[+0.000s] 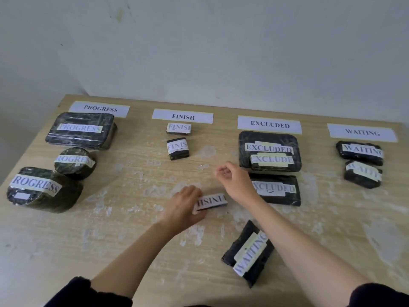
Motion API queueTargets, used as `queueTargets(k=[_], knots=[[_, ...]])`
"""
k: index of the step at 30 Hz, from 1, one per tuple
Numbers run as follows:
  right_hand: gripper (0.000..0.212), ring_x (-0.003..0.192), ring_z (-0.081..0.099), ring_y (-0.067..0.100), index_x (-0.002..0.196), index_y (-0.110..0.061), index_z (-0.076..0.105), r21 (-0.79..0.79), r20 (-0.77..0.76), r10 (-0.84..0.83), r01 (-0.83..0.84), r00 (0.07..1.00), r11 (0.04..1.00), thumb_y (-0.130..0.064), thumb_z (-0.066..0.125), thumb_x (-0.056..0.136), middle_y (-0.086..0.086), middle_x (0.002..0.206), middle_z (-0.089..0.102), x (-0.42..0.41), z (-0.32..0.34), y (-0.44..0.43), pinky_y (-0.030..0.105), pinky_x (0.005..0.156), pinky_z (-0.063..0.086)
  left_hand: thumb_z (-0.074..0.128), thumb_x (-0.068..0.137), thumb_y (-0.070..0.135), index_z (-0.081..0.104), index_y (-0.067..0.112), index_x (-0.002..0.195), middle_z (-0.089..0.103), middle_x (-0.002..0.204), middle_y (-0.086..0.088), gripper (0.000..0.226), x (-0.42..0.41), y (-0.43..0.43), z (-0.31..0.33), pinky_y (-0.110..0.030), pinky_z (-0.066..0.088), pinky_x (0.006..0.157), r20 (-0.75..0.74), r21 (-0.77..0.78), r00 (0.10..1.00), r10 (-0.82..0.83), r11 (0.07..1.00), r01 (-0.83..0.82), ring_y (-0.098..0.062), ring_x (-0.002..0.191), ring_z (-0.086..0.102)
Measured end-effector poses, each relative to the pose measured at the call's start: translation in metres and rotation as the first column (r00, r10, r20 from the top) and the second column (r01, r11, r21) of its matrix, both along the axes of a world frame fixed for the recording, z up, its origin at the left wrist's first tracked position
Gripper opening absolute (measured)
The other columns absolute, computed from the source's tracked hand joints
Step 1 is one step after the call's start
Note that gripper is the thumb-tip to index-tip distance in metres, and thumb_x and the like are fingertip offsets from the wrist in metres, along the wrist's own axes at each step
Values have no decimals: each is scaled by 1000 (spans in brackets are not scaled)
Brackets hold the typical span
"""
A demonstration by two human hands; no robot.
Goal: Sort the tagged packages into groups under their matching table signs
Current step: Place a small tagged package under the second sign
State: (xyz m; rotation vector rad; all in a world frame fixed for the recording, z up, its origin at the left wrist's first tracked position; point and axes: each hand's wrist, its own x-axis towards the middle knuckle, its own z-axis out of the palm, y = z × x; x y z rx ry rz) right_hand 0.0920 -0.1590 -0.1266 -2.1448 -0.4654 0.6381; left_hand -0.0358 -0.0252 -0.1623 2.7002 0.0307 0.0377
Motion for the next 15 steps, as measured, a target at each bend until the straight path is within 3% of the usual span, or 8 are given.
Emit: queueTargets(k=[4,9,13,15], knots=[[32,94,58,11,122,-20,55,17,-140,116,-115,983,993,-32,56,93,-6,106,59,-14,6,-9,12,66,42,73,80,28,56,11,106,63,97,1,36,-8,-2,17,-30,55,63,-3,-190,958,288,940,-283,-14,80,59],[19,70,71,17,105,-21,57,137,-195,29,-2,980,991,-12,61,90,7,101,68,-24,9,-6,24,60,57,76,79,21,57,15,108,62,92,6,35,-11,-9,27,-11,48,58,-1,-293,896,444,857,-425,-8,73,58],[26,82,68,15,115,-24,55,125,-173,8,14,985,992,-12,58,92,2,103,66,-32,3,-10,27,68,57,75,79,18,58,18,109,66,93,2,34,-12,-6,19,-13,47,59,-20,-305,856,516,813,-497,-10,75,60],[30,89,62,12,121,-23,53,59,-148,34,-25,988,998,-17,58,92,-1,106,64,-34,-3,-16,22,70,51,73,81,18,59,17,113,65,97,1,35,-9,3,13,-15,47,64,-35,-289,834,550,794,-536,-12,81,60]])
